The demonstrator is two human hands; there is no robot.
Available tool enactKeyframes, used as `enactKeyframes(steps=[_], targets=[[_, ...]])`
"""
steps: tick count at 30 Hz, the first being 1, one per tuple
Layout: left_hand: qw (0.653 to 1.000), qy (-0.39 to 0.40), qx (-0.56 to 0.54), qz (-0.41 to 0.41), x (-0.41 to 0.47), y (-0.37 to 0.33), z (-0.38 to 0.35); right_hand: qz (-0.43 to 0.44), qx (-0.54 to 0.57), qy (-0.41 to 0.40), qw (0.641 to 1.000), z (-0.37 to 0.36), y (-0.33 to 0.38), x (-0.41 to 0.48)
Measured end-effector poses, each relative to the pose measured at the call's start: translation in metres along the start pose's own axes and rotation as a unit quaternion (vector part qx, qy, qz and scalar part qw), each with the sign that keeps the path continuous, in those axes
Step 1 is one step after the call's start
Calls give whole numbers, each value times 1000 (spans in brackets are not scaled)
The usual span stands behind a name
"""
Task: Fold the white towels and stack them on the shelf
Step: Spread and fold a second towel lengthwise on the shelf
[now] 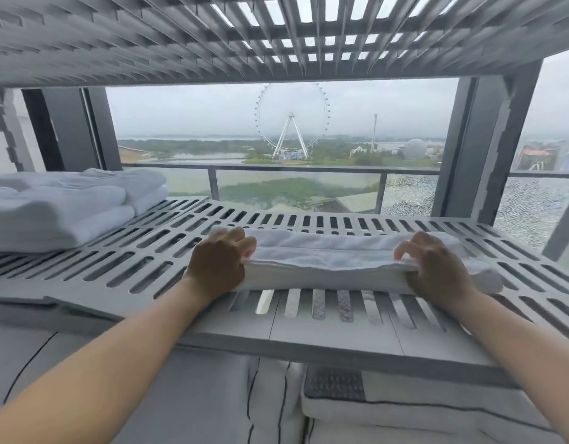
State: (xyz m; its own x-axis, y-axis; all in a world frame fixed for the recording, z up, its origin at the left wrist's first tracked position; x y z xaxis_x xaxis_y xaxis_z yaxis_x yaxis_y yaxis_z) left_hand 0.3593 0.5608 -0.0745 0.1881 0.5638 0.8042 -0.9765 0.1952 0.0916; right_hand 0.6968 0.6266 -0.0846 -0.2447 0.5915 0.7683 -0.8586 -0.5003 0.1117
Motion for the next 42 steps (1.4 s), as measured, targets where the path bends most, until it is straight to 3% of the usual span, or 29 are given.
enactKeyframes(steps=[5, 9, 12, 15, 21, 27, 30, 39, 42], targets=[[998, 48, -16, -34, -14, -4, 6, -20, -10, -36, 999, 0, -2, -2], [994, 104, -30, 23, -13, 3, 7, 11, -8, 42, 999, -1, -4, -2], [993, 98, -53, 23, -12, -3, 8, 79, 24, 105, 991, -6, 15, 3], [992, 104, -72, 6, -13, -13, 8, 88, 53, 153, 983, -17, 39, 7], [992, 106, -58, -27, -19, -15, 11, 66, 38, 99, 992, -17, 40, -2], [990, 121, -54, -54, -18, -24, 11, 114, 81, 101, 985, -13, 62, 3], [987, 137, -46, -70, -18, -24, 11, 96, 104, 110, 984, -16, 72, -1], [975, 174, -113, 76, 12, -38, 3, 60, 166, 133, 975, -22, 120, 26], [951, 242, -156, 110, 26, -48, -15, 22, 177, 154, 972, -44, 138, 47]])
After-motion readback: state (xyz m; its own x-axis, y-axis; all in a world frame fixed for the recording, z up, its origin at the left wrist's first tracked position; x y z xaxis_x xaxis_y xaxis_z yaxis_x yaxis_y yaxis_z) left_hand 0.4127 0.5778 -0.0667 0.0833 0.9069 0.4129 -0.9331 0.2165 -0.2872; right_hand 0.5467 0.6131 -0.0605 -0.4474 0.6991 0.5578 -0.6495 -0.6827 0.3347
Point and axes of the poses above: each hand's wrist, its own x-axis towards the middle knuckle, its own z-axis out of the back of the hand, y = z × x, the point moved 3 cm from there along x, towards the middle knuckle, and after that the axes turned 11 degrees about -y, right-handed, at the moved point
